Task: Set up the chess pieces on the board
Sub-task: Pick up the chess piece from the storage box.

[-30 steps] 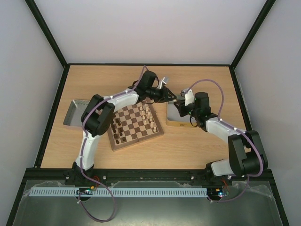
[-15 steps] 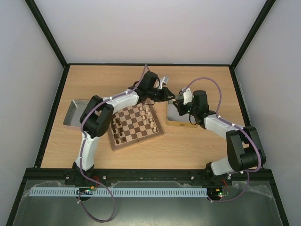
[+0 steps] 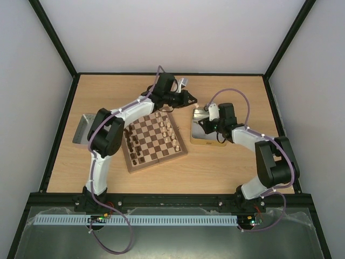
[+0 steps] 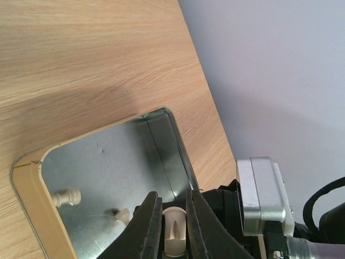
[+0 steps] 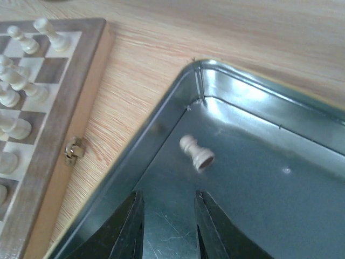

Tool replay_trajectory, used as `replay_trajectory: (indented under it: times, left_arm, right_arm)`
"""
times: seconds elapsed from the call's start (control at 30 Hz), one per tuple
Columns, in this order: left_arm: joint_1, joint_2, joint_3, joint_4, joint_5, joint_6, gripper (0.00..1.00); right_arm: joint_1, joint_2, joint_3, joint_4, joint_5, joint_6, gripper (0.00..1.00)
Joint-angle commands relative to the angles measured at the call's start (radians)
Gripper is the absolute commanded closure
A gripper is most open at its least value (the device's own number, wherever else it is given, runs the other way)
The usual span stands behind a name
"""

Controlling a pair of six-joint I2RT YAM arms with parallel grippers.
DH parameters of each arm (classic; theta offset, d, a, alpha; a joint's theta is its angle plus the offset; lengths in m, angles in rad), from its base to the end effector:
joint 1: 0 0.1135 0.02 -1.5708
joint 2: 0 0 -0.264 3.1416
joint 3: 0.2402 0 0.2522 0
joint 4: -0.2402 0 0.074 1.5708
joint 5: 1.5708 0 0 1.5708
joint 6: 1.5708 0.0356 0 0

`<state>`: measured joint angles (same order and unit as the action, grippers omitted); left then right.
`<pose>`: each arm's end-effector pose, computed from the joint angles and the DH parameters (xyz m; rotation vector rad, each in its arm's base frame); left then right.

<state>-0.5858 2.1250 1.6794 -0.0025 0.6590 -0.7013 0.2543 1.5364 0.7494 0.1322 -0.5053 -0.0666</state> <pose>0.4028 -0.2934 0.2423 0.3444 2.2174 -1.4279 0.2955 0.0946 0.1822 -0.6255 2.1190 0.6646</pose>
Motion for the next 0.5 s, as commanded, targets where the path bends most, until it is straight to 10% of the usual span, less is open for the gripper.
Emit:
replay_trajectory:
  times: [0.0, 0.47]
  left_arm:
    - [-0.018, 0.039, 0.018, -0.012, 0.024, -0.004, 0.94]
    - [-0.043, -0.156, -0.137, -0.133, -0.269, 0.224, 0.93]
  right_arm:
    - [-0.004, 0.022, 0.037, -0.049, 0.04, 0.016, 0.74]
    - [-0.005, -0.06, 0.069, -0.042, 0.306, 0.5, 0.49]
